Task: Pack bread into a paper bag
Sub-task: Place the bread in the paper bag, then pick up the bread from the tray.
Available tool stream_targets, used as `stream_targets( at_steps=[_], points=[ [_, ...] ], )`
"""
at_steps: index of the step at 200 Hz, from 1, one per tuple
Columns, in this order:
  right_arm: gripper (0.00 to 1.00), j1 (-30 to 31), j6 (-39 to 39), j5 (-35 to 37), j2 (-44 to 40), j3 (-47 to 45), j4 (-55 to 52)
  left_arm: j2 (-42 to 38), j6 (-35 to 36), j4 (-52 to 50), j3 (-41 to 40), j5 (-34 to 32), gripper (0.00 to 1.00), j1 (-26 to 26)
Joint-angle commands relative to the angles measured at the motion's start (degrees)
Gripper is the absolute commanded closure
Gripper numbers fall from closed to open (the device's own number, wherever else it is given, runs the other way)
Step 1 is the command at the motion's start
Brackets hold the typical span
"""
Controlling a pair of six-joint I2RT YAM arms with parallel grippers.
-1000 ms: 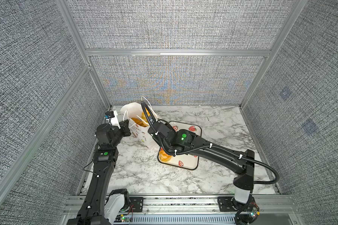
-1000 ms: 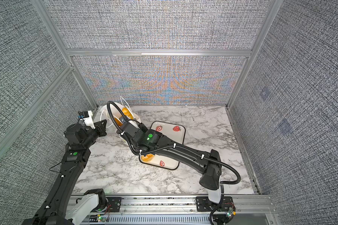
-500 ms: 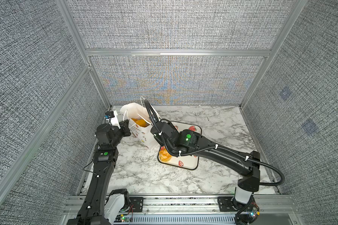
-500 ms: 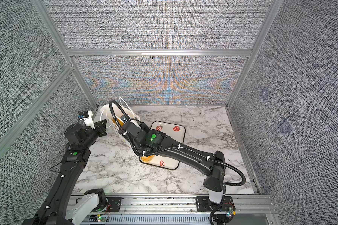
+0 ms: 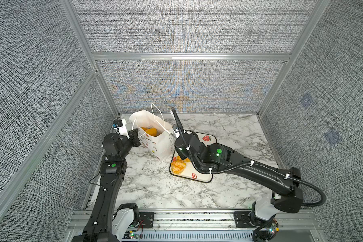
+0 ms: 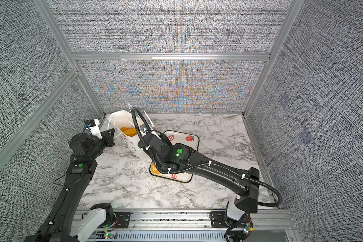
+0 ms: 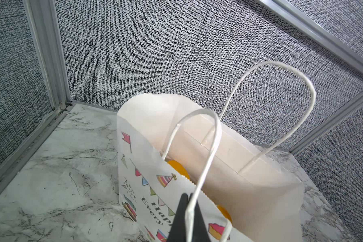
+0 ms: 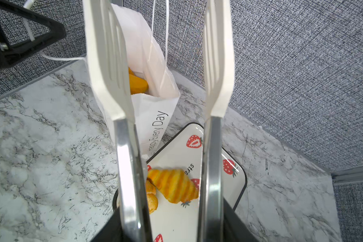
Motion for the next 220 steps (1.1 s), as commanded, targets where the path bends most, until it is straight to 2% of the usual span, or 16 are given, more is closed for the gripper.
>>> stream_targets(
  at_steps=[1,91,160,220],
  points=[
    [0.48,-0.02,4.16,0.73,-2.11,-2.92,1.36,0.07,0.00,1.51,-0.18,0.38,1.00,0.01],
    [0.49,-0.11,13.55,-1.72,-7.33,-15.42,-2.19,0.53,-0.19,1.67,-0.22,0.56,1.00,0.03],
    [0.48,-0.11,21.49,-10.31,-8.92,-24.41,0.20,0.80,-0.31,1.86,-0.32,0.55,1.00,0.01],
    [0.49,0.48,25.00,-16.03,-7.48,-29.04,1.80,0.75,-0.18,1.73,-0.31,0.53,1.00,0.01]
  ],
)
